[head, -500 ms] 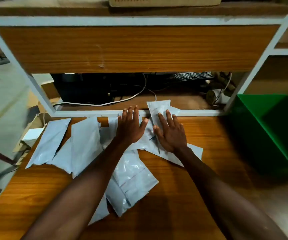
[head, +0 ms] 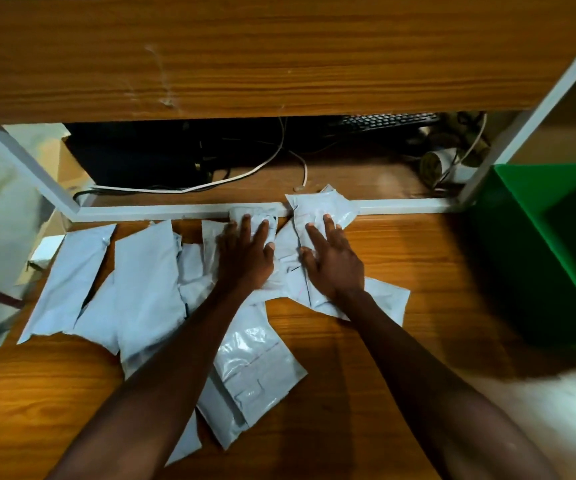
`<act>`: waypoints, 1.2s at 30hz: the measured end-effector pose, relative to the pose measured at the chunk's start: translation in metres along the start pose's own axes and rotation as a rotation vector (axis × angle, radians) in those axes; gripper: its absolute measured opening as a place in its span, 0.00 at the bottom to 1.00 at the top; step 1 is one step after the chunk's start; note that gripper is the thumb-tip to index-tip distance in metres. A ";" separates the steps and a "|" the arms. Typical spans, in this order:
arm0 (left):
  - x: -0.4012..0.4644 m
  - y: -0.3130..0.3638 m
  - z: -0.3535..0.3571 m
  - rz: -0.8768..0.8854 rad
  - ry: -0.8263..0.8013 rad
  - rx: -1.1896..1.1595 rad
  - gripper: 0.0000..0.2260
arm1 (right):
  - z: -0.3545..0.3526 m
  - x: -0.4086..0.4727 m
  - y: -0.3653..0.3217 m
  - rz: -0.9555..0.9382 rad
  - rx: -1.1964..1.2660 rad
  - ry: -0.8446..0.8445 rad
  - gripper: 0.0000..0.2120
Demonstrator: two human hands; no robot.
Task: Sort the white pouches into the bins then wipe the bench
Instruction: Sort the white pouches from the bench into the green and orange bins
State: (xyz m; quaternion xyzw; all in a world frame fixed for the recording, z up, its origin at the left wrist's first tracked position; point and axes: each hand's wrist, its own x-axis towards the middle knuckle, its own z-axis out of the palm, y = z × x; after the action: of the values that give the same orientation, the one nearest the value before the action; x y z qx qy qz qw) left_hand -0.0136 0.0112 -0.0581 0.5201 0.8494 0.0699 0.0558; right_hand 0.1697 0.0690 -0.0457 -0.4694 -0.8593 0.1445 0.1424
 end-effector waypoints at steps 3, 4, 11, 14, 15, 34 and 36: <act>-0.003 -0.001 -0.009 0.037 0.020 -0.033 0.24 | -0.009 -0.004 -0.002 0.038 0.028 0.022 0.26; -0.005 -0.001 -0.015 0.055 0.039 -0.053 0.24 | -0.013 -0.007 -0.004 0.046 0.031 0.041 0.26; -0.045 0.014 -0.053 0.268 0.189 -0.132 0.25 | -0.051 -0.054 -0.014 0.101 0.030 0.223 0.25; -0.079 0.034 -0.058 0.367 0.217 -0.201 0.25 | -0.069 -0.095 -0.006 0.147 0.038 0.295 0.25; -0.091 0.040 -0.056 0.393 0.212 -0.214 0.25 | -0.073 -0.113 -0.001 0.162 0.037 0.317 0.25; -0.320 0.276 -0.005 0.839 -0.070 -0.365 0.25 | -0.152 -0.431 0.158 0.701 -0.097 0.650 0.25; -0.343 0.312 0.000 0.855 -0.095 -0.380 0.24 | -0.165 -0.454 0.192 0.725 -0.101 0.661 0.25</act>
State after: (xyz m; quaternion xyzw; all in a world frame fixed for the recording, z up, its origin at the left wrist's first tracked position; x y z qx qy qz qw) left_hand 0.4145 -0.1544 0.0043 0.8064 0.5278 0.2170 0.1553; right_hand 0.6151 -0.1979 -0.0168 -0.7653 -0.5553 -0.0137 0.3252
